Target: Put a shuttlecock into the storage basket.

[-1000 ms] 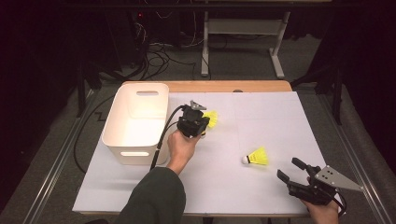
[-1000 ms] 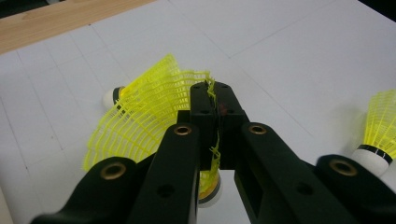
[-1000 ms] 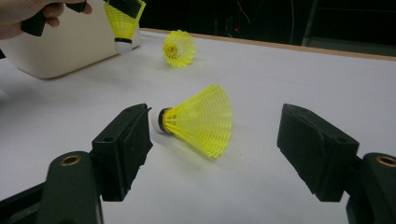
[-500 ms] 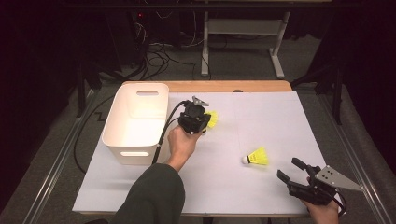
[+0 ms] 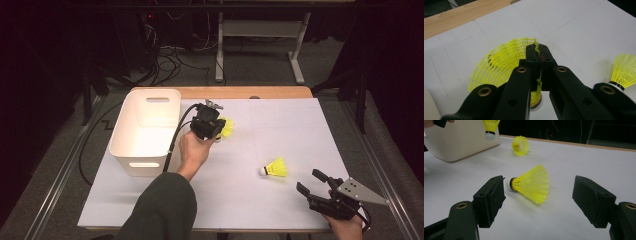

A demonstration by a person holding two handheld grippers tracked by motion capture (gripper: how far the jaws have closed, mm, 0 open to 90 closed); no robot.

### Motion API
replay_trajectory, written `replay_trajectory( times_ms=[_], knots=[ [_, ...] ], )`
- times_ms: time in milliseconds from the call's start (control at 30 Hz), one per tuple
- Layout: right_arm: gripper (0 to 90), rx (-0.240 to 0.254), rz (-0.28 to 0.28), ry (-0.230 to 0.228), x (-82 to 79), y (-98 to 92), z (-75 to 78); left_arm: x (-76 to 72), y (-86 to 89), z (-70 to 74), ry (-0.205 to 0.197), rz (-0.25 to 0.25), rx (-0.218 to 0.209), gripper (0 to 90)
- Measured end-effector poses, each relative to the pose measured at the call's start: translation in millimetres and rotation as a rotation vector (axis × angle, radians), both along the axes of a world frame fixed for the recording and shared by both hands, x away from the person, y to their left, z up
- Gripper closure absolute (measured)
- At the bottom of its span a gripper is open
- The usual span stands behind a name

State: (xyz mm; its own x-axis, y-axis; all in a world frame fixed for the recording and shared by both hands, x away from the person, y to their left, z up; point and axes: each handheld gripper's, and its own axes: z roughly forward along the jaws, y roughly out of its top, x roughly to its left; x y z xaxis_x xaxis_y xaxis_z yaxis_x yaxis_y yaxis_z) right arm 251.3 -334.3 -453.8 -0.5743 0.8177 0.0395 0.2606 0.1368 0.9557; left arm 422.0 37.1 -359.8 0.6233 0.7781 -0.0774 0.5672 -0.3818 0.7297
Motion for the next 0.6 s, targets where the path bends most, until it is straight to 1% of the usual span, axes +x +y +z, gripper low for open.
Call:
replay_trajectory(
  times_ms=[167,233,367,500,600],
  knots=[
    [26.3,-0.003,0.001,0.001,0.2,0.5,-0.1,1.0,-0.8,-0.1,0.004,0.000,0.022,89.1],
    [26.3,-0.004,0.003,0.000,0.0,0.7,0.0,1.9,-0.5,0.7,0.007,0.002,0.011,89.1],
    [26.3,-0.002,0.002,0.001,0.4,0.3,-0.2,2.5,-1.5,5.0,0.002,-0.003,0.020,89.1],
    [26.3,-0.002,0.003,0.000,0.3,0.4,-0.2,3.7,-3.0,10.7,0.000,-0.007,0.016,89.1],
    [26.3,-0.001,0.002,0.000,0.1,0.2,-0.1,3.8,-3.5,12.7,0.000,-0.007,0.005,89.1]
  ],
)
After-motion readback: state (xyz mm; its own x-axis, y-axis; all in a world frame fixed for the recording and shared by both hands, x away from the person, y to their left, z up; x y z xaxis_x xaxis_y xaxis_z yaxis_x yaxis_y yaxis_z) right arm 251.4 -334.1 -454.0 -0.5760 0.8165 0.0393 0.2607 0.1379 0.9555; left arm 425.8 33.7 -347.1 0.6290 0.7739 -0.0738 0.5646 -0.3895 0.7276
